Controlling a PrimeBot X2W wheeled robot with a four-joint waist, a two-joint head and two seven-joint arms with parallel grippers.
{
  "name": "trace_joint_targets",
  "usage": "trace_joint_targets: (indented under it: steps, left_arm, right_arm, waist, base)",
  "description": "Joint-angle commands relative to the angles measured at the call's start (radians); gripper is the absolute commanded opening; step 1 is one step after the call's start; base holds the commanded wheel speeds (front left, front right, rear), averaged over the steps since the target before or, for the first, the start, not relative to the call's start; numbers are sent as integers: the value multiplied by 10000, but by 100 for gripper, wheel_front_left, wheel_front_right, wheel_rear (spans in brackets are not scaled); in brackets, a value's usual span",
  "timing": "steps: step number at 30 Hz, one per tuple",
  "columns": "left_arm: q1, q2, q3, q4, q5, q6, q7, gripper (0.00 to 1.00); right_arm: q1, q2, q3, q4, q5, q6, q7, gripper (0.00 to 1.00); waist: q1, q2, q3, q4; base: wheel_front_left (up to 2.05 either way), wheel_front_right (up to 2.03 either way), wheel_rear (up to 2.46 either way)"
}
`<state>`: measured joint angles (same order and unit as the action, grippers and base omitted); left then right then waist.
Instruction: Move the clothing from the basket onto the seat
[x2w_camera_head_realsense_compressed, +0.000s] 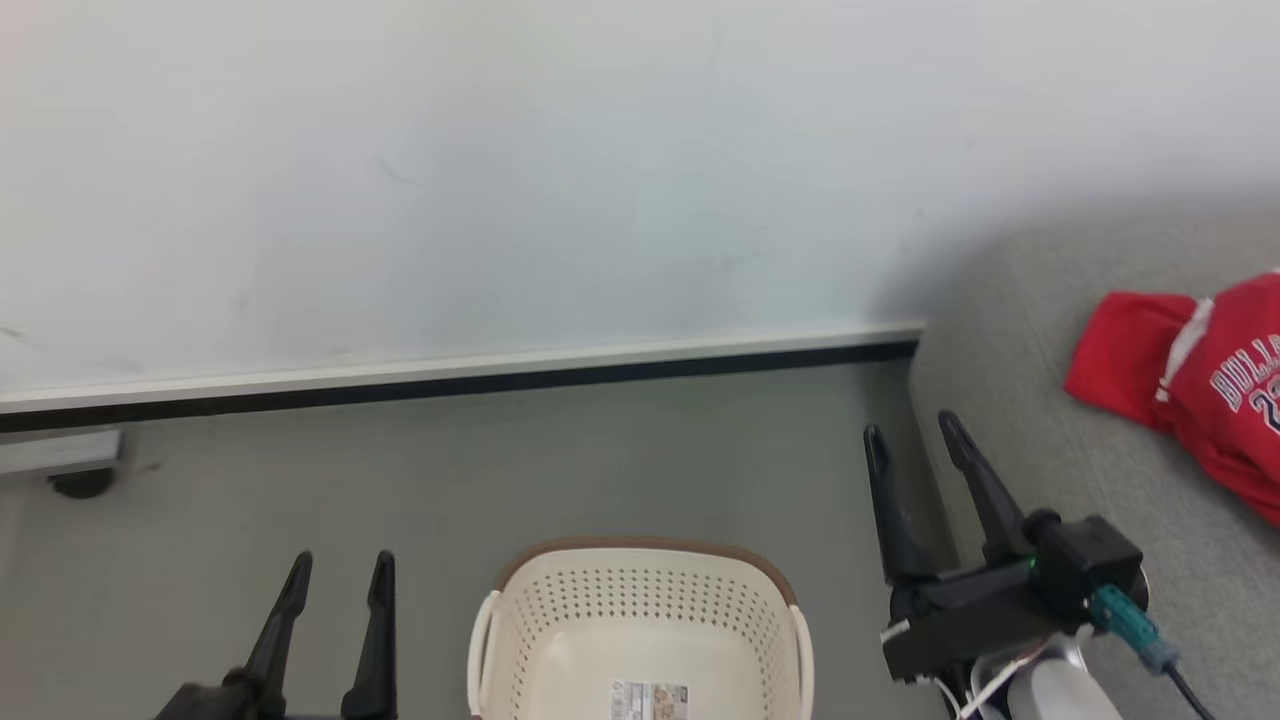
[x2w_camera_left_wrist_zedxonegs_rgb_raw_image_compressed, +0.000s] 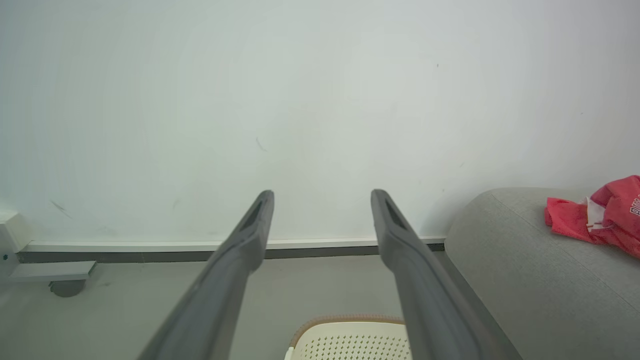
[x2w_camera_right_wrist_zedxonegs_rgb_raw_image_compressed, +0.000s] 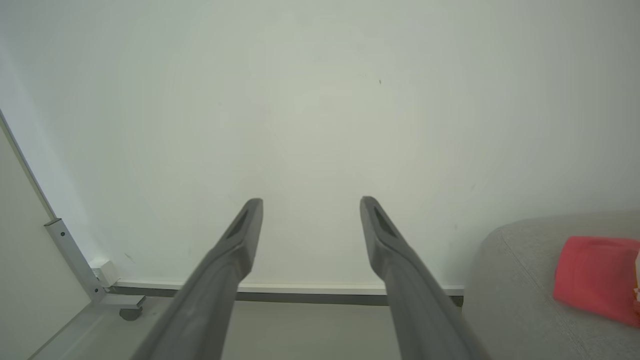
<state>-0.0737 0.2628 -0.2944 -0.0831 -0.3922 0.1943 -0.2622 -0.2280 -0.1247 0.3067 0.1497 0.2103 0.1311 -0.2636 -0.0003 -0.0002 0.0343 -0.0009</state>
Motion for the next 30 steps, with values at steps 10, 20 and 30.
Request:
trace_joint_targets:
  steps: [10,20,30]
  left_arm:
    - [1630,-482,1239,-337,788,-510,-43,100]
    - [1919,-802,1651,-24,1236,-1164,-44,100]
    - [1845,-1218,2074,178,1734,-1585,-44,100]
  right_arm:
    - [1764,149,-389,-569,-88,-6,-1,100]
    - [2013,52,-490,-707,11,-6,-1,100]
    - [2194,73,-536,-686,7,-6,-1,100]
  waist:
    - [3,2,-936,740]
    - [3,2,-943,552]
    - [3,2,-877,361]
  base:
    - [0,0,0]
    - [0,0,0]
    - [0,0,0]
